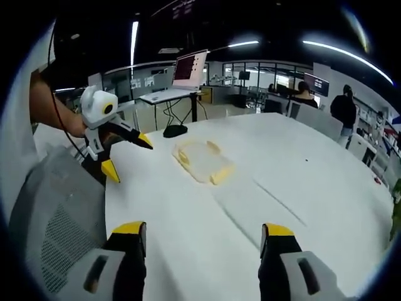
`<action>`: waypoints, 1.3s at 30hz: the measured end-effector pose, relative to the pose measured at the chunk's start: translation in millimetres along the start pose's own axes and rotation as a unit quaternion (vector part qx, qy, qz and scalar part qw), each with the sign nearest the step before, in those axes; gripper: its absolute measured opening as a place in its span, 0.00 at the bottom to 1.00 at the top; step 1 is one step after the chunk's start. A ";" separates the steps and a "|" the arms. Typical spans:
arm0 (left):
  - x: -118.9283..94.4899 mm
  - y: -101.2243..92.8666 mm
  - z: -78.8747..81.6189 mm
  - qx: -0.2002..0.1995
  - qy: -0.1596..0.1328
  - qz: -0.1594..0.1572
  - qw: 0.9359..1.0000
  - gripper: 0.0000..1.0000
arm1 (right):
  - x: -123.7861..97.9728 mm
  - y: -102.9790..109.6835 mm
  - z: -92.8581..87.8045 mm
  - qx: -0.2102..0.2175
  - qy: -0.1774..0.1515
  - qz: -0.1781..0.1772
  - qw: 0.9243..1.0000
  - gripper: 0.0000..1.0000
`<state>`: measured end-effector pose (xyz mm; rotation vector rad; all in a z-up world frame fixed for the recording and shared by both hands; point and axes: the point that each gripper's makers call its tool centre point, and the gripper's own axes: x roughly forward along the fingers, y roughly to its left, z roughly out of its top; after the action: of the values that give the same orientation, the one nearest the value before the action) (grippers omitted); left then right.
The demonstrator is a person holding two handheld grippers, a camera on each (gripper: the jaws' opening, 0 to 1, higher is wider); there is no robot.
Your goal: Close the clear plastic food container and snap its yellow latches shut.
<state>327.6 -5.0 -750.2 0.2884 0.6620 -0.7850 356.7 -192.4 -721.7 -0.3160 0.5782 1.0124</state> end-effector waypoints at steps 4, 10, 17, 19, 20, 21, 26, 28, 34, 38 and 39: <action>1.0 6.6 0.8 0.001 0.000 0.003 1.000 0.76 | 4.4 -1.2 1.0 -0.006 0.004 0.006 1.000 0.72; 1.5 13.4 -2.7 0.015 0.007 0.003 1.000 0.75 | 9.7 -5.8 5.6 -0.002 0.004 0.007 1.000 0.71; 0.1 24.5 -6.1 0.017 0.011 0.007 1.000 0.75 | 17.6 -3.8 14.2 -0.012 0.003 0.016 1.000 0.70; 0.1 27.2 -6.2 0.017 0.012 0.008 1.000 0.74 | 19.8 -4.9 15.4 -0.017 0.005 0.017 1.000 0.70; 0.0 28.9 -5.9 0.017 0.012 0.008 1.000 0.74 | 21.2 -5.9 16.2 -0.018 0.005 0.018 1.000 0.70; 0.0 30.0 -5.8 0.018 0.012 0.008 1.000 0.74 | 22.0 -6.5 17.0 -0.019 0.005 0.018 1.000 0.70; 0.3 39.3 -5.6 0.024 0.013 0.009 1.000 0.74 | 27.5 -9.5 22.3 -0.023 0.007 0.021 1.000 0.70; 0.7 43.0 -7.2 0.030 0.017 0.010 0.999 0.73 | 30.3 -10.2 25.2 -0.019 0.007 0.026 0.999 0.70; 2.6 48.8 -9.8 0.045 0.026 0.010 0.999 0.71 | 40.1 -15.0 34.1 -0.058 0.020 0.033 0.998 0.69; 3.6 54.4 -7.2 0.049 0.026 0.012 0.998 0.71 | 44.9 -19.6 36.7 -0.052 0.019 0.037 0.998 0.69; 3.5 55.9 -6.3 0.049 0.025 0.013 0.998 0.71 | 46.3 -20.4 36.7 -0.055 0.022 0.039 0.998 0.69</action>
<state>367.5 34.1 -757.3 0.4063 0.6662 -0.7878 404.1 -151.6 -719.6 -0.4158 0.5785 1.1166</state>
